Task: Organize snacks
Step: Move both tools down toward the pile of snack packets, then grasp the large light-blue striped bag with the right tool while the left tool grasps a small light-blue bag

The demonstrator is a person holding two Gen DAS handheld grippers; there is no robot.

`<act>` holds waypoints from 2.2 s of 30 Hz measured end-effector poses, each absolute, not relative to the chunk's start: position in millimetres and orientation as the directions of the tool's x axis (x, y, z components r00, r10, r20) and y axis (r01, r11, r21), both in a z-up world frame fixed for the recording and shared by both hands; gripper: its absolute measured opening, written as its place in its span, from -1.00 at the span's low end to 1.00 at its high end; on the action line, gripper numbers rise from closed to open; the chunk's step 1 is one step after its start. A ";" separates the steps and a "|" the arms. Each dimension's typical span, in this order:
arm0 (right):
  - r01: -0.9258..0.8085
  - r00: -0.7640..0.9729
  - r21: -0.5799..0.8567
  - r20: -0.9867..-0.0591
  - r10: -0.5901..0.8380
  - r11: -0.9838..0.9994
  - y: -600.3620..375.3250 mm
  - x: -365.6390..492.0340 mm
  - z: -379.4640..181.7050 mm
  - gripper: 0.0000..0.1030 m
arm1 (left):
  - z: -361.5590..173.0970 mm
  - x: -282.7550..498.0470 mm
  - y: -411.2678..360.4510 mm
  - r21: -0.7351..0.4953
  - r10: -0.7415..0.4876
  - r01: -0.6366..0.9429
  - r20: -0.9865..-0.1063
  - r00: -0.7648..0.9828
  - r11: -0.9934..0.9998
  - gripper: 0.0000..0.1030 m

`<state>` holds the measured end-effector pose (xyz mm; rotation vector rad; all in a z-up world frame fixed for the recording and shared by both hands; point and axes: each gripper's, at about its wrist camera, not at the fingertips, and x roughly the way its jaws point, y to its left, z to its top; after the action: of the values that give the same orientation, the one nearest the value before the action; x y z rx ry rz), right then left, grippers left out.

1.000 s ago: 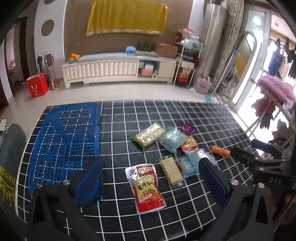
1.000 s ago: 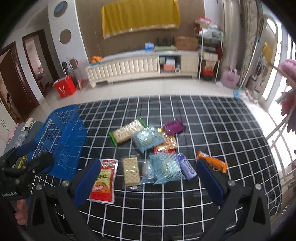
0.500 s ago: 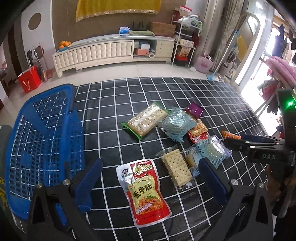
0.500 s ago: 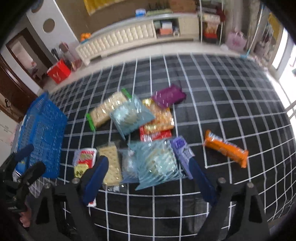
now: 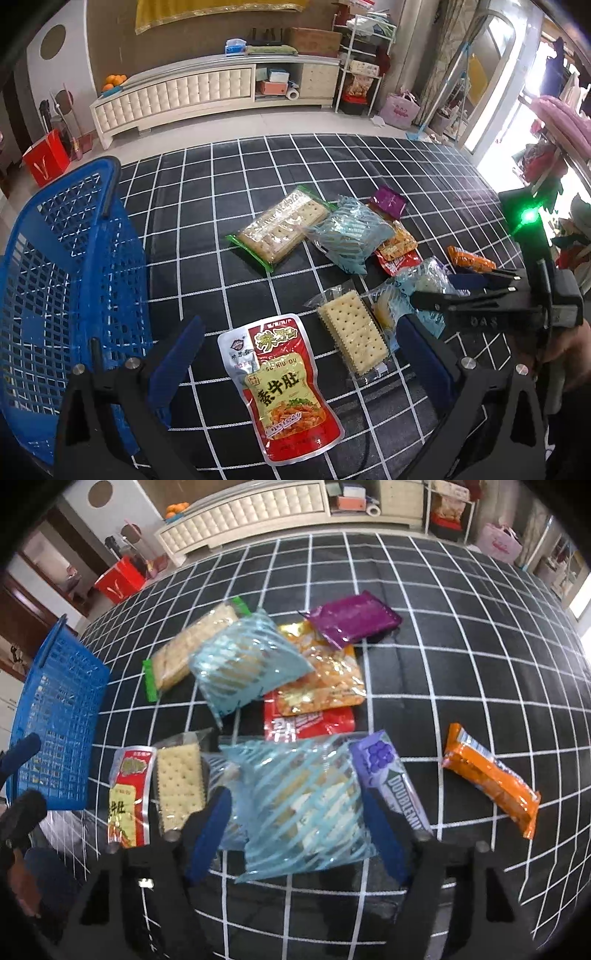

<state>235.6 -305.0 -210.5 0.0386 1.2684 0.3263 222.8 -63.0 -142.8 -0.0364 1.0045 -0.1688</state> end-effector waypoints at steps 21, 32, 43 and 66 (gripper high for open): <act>-0.200 0.402 0.305 -0.841 0.362 0.931 -344.4 215.7 -145.6 0.15 | -97.7 240.0 -112.7 0.006 -0.162 0.305 -0.837 0.523 0.952 1.00; -0.113 0.399 0.345 -0.843 0.361 0.932 -373.4 235.5 -139.6 0.15 | -122.4 308.7 -168.0 0.003 -0.190 0.512 -0.927 0.324 0.859 1.00; -0.098 0.367 0.356 -0.855 0.367 0.929 -368.0 252.8 -162.9 0.15 | -186.8 354.4 -205.2 0.078 -0.061 0.608 -0.977 0.204 0.790 0.73; -0.078 0.331 0.382 -0.862 0.385 0.921 -374.1 256.4 -181.6 0.15 | -236.7 381.6 -190.5 0.098 0.002 0.559 -0.986 0.169 0.823 0.02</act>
<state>256.4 -374.1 -181.6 0.2935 1.2000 0.3085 381.6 -190.5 -236.7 0.5016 1.3555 -0.4199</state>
